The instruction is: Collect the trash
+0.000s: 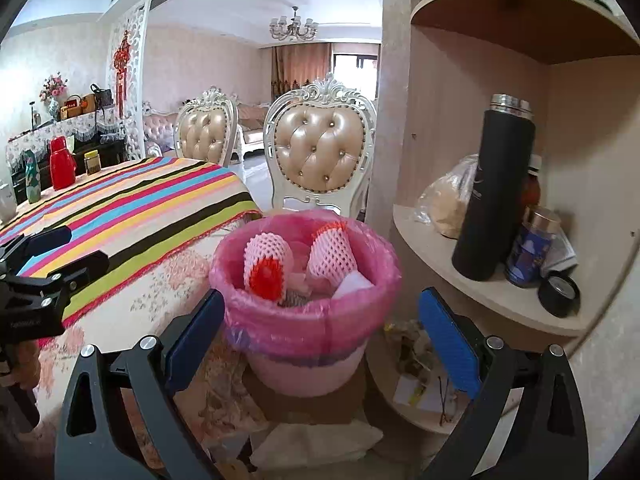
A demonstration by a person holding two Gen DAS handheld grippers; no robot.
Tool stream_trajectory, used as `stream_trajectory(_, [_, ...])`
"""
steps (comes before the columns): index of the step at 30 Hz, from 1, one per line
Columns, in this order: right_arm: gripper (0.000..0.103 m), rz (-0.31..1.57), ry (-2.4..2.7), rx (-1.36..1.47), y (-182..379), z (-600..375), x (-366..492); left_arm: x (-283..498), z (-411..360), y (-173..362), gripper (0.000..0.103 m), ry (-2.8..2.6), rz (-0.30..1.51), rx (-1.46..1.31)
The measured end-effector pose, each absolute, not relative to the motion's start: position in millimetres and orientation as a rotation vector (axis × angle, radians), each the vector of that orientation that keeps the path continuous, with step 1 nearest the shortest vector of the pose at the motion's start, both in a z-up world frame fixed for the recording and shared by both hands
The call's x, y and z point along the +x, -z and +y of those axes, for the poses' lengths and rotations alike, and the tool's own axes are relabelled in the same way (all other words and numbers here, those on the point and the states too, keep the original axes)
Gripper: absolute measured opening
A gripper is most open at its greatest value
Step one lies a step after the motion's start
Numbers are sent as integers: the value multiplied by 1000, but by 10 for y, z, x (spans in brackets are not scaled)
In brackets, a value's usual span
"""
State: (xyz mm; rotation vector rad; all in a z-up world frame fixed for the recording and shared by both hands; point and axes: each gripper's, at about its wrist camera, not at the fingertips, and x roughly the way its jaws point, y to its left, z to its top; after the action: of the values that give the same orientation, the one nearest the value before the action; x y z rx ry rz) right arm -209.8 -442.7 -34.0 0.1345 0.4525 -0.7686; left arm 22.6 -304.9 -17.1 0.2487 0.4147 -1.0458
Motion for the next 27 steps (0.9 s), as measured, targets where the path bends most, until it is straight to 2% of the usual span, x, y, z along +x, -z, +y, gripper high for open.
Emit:
stream_trajectory(11, [92,459,788,100,293,-4231,-2099,84,-2947,125,98,1144,352,259])
stream_trajectory(27, [92,461,768,107,345,-4185,-2095,63,-2937,111,98,1163,350,250])
